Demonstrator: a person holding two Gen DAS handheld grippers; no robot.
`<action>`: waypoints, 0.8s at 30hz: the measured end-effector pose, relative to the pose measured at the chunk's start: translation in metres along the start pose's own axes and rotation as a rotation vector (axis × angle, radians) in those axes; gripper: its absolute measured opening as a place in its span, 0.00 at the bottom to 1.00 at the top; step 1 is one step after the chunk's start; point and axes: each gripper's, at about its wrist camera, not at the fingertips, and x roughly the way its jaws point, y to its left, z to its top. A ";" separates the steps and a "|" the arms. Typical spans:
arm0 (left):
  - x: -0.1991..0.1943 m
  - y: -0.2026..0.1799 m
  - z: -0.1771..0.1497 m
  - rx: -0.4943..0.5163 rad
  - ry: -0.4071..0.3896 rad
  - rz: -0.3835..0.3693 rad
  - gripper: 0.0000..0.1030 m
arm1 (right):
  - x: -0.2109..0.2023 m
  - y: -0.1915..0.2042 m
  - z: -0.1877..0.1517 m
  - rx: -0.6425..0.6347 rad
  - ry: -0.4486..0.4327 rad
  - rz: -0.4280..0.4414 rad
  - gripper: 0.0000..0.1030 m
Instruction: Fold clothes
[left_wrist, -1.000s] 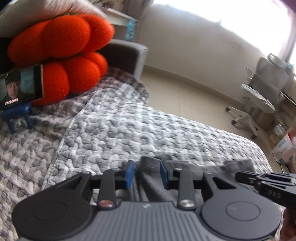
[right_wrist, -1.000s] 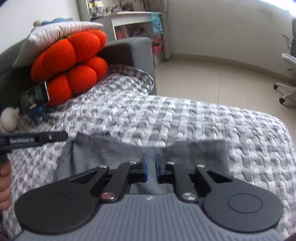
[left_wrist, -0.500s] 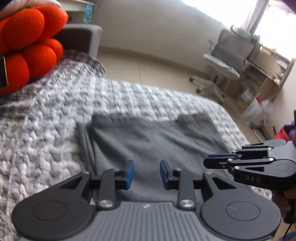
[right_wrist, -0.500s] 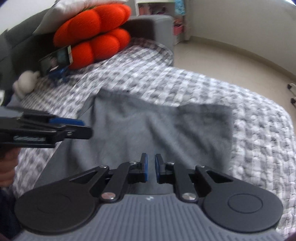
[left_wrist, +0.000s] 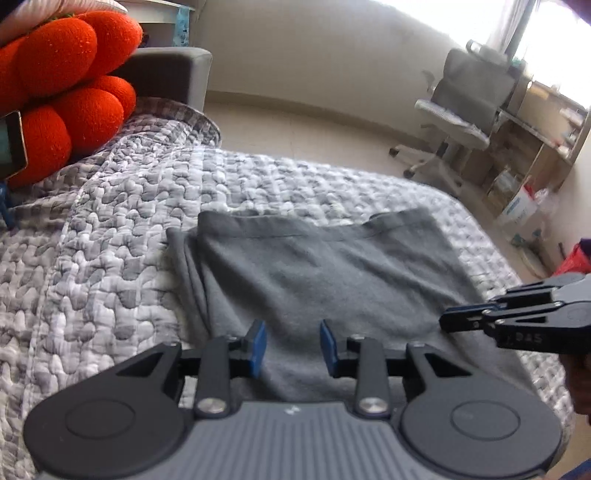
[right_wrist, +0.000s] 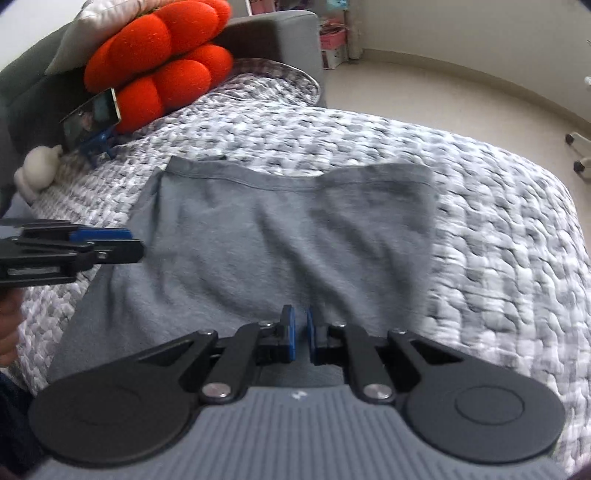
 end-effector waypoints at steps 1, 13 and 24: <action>-0.001 0.000 -0.001 -0.003 -0.001 -0.009 0.32 | 0.000 -0.003 -0.001 0.004 0.004 -0.007 0.12; 0.003 0.008 -0.008 -0.011 0.031 0.023 0.32 | -0.008 -0.029 -0.008 0.077 -0.002 -0.045 0.06; -0.019 0.011 -0.007 -0.033 -0.024 -0.005 0.33 | -0.026 -0.025 -0.005 0.078 -0.070 -0.011 0.15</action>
